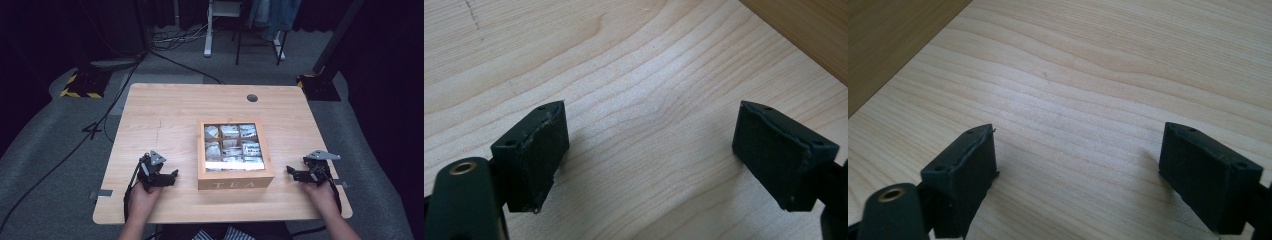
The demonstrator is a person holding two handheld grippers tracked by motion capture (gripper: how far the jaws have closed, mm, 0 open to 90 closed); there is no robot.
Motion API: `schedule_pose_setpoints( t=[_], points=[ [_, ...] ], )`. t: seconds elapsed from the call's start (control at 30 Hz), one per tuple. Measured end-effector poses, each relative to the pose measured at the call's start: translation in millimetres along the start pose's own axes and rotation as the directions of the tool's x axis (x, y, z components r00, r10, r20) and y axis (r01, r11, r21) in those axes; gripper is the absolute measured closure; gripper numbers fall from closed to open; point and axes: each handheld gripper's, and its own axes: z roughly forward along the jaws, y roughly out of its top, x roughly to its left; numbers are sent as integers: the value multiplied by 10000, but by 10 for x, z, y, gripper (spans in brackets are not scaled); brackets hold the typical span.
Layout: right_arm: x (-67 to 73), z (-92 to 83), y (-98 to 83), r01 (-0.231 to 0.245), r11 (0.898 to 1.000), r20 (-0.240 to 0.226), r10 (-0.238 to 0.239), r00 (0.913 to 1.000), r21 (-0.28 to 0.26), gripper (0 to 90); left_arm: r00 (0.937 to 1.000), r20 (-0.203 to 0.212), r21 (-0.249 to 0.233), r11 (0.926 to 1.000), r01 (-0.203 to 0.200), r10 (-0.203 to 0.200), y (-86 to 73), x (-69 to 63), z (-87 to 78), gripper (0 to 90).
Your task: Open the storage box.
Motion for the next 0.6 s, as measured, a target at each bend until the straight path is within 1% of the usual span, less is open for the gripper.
schedule_pose_setpoints(
  t=[0.1, 0.3, 0.33, 0.37, 0.43, 0.47, 0.53, 0.6],
  points=[
    [5, -10, -5, -58, 10000, 26, 58, 10000, 8, 168, 10000, -8, -6, 10000, -20, 20, 0, 2, 0, 156],
    [-9, -34, -10, -44, 10000, -18, 44, 10000, -33, 236, 10000, -12, -7, 10000, -22, 22, 1, 3, 0, 156],
    [-9, -51, -9, -136, 9999, 41, 136, 9999, 17, 279, 10000, -20, -6, 10000, -39, 39, 1, 4, 0, 156],
    [-9, -51, -9, -136, 9999, 41, 136, 9999, 17, 279, 10000, -20, -6, 10000, -39, 39, 1, 4, 0, 156],
    [-14, -64, -2, -152, 9998, 32, 151, 9999, 110, 312, 10000, -22, 1, 10000, -45, 45, 1, 4, -1, 156],
    [-14, -69, 0, -224, 9997, 64, 223, 9997, 137, 325, 10000, -18, -5, 10000, -37, 37, 1, 4, 0, 156],
    [-33, -82, 8, -381, 9991, -30, 382, 9993, 182, 351, 10000, -19, 3, 10000, -46, 46, 1, 4, -1, 156],
    [-40, -91, 12, -422, 9989, -43, 423, 9991, 192, 357, 10000, -10, -2, 10000, -32, 32, 1, 3, 0, 156]
  ],
)
